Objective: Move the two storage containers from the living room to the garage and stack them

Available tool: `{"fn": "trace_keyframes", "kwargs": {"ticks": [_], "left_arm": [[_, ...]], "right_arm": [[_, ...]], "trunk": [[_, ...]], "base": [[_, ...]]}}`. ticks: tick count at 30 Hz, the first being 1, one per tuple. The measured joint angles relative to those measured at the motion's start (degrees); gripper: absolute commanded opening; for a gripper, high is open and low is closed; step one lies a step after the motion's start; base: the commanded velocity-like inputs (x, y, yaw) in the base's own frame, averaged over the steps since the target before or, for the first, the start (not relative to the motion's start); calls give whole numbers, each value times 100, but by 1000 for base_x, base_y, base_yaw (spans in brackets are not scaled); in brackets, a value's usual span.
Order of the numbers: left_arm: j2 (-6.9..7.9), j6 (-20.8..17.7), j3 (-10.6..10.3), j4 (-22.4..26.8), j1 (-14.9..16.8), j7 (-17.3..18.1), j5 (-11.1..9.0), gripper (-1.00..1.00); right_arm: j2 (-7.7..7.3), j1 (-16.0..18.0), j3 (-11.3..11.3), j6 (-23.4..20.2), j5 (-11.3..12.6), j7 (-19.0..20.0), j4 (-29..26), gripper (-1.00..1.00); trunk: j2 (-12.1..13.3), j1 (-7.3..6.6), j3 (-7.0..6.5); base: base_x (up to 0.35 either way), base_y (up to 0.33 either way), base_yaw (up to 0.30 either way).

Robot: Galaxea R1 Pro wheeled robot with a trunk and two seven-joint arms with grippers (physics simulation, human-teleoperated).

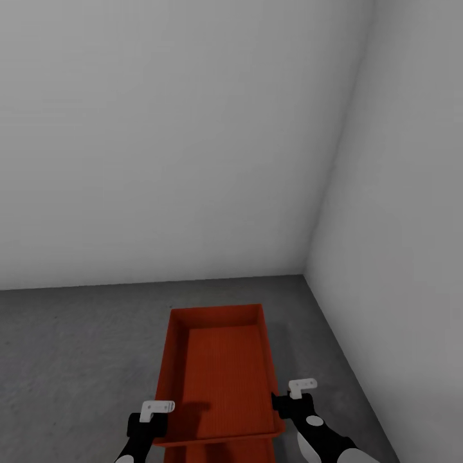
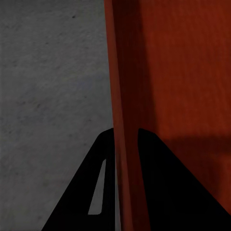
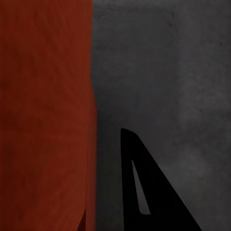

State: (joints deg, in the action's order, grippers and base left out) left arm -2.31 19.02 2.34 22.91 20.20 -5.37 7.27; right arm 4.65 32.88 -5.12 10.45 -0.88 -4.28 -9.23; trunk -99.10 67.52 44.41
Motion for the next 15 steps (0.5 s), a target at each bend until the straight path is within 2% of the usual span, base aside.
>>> {"fn": "trace_keyframes", "kwargs": {"ticks": [15], "left_arm": [[0,0,0,0,0,0,0,-100]], "right_arm": [[0,0,0,0,0,0,0,-100]], "trunk": [[0,0,0]], "base": [[0,0,0]]}}
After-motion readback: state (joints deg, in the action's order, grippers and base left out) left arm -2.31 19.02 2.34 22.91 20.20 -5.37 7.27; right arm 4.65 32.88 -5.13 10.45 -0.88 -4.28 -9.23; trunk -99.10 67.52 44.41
